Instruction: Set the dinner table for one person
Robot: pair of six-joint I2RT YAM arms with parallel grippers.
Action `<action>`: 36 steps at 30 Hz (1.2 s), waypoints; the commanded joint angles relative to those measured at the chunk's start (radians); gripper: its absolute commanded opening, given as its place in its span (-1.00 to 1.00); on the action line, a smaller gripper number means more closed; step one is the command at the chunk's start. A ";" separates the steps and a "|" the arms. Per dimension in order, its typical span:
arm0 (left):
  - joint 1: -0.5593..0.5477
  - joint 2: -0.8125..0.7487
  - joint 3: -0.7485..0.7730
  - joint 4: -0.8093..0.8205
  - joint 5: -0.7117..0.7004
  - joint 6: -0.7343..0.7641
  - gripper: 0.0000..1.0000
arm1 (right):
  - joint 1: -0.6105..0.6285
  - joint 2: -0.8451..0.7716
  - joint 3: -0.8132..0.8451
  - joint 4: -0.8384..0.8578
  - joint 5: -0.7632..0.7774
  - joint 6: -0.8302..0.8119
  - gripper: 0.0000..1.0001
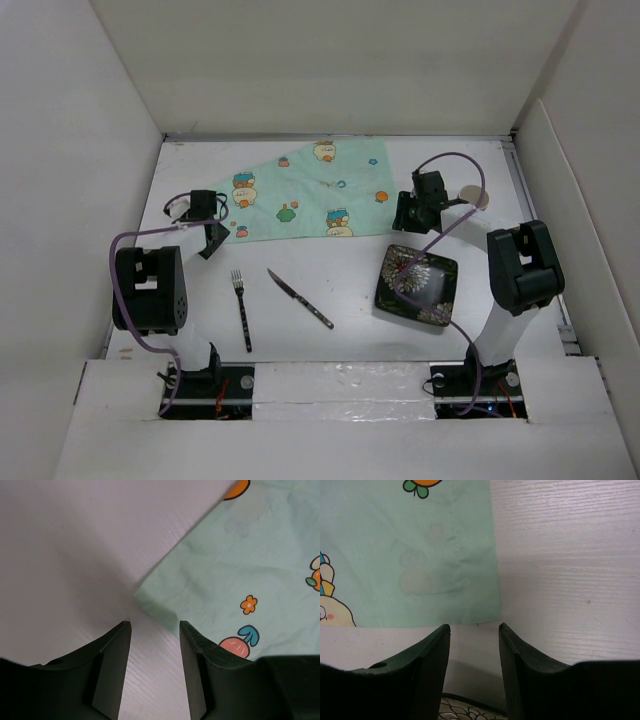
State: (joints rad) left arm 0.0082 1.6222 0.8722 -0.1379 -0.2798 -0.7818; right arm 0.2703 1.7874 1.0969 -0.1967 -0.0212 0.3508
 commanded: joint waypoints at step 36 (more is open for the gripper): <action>0.003 -0.108 0.097 0.080 0.071 0.076 -1.00 | 0.010 0.141 0.263 -0.266 0.101 0.031 0.27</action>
State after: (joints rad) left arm 0.0086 1.5490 0.9398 -0.0860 -0.2451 -0.7212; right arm 0.2703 1.9099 1.2869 -0.3565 0.0448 0.3779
